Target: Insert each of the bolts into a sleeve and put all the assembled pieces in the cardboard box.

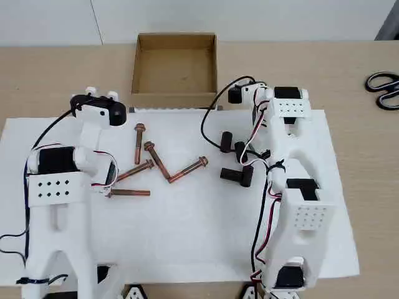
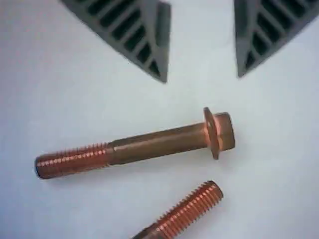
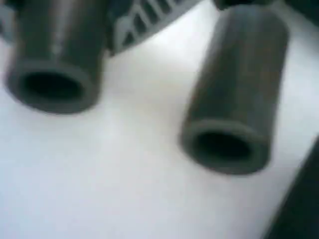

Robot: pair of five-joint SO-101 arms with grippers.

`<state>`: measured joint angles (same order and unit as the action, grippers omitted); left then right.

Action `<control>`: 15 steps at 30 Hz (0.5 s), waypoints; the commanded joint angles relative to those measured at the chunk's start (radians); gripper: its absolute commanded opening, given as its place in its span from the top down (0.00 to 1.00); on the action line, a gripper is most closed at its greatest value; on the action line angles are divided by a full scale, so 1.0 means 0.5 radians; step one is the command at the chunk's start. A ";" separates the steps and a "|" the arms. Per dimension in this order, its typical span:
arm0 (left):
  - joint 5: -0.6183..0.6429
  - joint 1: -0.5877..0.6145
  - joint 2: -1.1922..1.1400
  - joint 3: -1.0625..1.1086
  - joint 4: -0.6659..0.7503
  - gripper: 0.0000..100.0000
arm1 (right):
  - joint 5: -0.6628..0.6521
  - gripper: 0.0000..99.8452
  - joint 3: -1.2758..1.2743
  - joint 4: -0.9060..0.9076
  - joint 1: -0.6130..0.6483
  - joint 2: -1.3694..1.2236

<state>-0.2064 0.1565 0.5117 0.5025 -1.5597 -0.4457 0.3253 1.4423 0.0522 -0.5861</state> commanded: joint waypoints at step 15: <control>0.040 -0.150 -0.451 -0.686 -0.209 0.95 | 0.080 1.00 0.021 0.468 -0.109 0.934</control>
<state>-0.2048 0.1120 0.3890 0.3076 -1.6210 -0.4350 0.3253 1.6632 0.0460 -0.2271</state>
